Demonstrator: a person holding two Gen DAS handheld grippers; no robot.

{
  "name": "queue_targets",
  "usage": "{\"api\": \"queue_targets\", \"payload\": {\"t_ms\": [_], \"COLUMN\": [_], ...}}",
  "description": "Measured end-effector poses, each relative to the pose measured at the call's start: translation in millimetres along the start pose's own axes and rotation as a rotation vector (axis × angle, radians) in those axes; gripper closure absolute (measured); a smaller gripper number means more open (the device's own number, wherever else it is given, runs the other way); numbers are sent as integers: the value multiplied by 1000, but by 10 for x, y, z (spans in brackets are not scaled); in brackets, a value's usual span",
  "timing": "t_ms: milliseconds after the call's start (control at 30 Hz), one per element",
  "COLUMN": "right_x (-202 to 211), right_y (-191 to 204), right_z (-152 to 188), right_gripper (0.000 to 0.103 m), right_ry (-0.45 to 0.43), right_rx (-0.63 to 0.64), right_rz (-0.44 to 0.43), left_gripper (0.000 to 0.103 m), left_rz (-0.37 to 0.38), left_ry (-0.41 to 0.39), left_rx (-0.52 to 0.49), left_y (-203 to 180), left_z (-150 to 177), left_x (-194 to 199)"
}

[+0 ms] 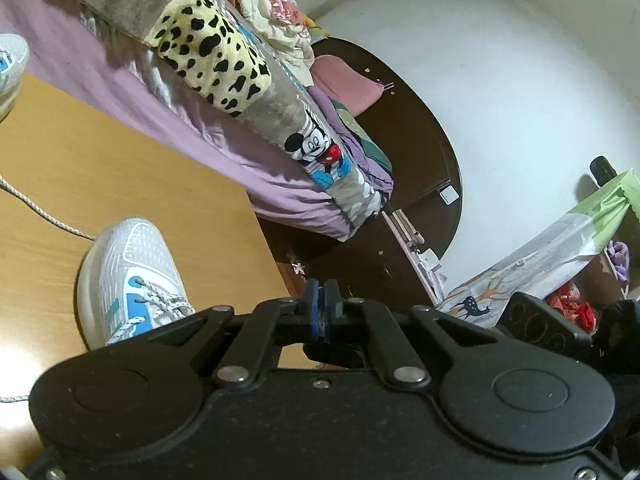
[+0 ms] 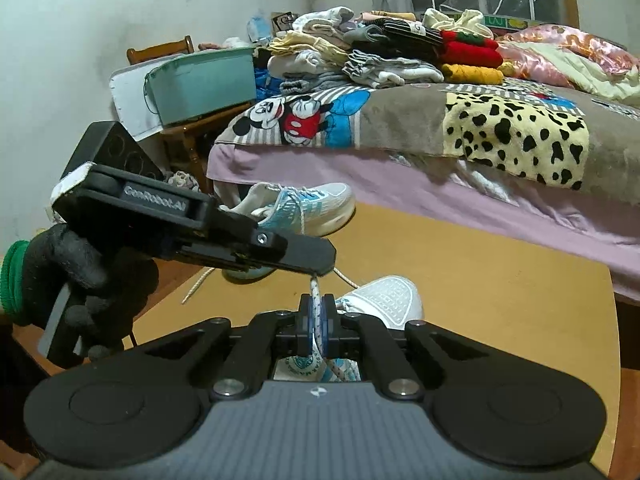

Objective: Lace up shoes with both hands

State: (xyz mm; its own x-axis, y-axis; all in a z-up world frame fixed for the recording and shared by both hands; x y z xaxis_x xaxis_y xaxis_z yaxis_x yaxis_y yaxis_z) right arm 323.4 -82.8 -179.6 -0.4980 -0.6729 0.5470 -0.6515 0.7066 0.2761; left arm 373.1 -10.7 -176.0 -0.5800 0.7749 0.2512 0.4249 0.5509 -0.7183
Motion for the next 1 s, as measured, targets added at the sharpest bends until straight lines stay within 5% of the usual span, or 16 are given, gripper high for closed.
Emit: {"api": "queue_targets", "payload": {"t_ms": [200,433,667,733,867,1000], "right_x": [-9,3,16,26,19,-38], "right_y": [26,13,-30,-53,-217,-317], "right_z": [1,-9,-12,-25,-64,-93], "right_gripper": [87,87,98,98,98,98], "right_ry": [4,1,-4,-9,-14,-4], "right_rx": [3,-10,-30,-47,-67,-65], "right_rz": [-7,-18,-25,-30,45,79], "left_gripper": [103,103,103,100,73,73], "left_rz": [-7,-8,-16,-35,-162,-265], "left_ry": [11,17,15,15,17,97], "left_rx": [-21,-31,-38,-47,-115,-211], "left_y": [-11,-22,-27,-6,152,243], "left_z": [28,43,18,-9,-76,22], "left_x": [-19,-27,-3,33,218,291]}}
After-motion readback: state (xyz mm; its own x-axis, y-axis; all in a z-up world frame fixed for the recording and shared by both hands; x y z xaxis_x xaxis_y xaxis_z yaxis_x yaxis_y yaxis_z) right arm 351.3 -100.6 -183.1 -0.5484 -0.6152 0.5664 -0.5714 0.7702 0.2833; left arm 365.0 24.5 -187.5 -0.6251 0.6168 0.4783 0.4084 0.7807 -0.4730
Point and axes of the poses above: each gripper's, at about its wrist camera, not at the fingertips, and x roughly against the way its jaws point, y to its left, z to its underside, the point moved 9 cm from there along -x, roughly the way its jaws point, and after that the axes turned 7 degrees about -x, right-handed, at the moved point
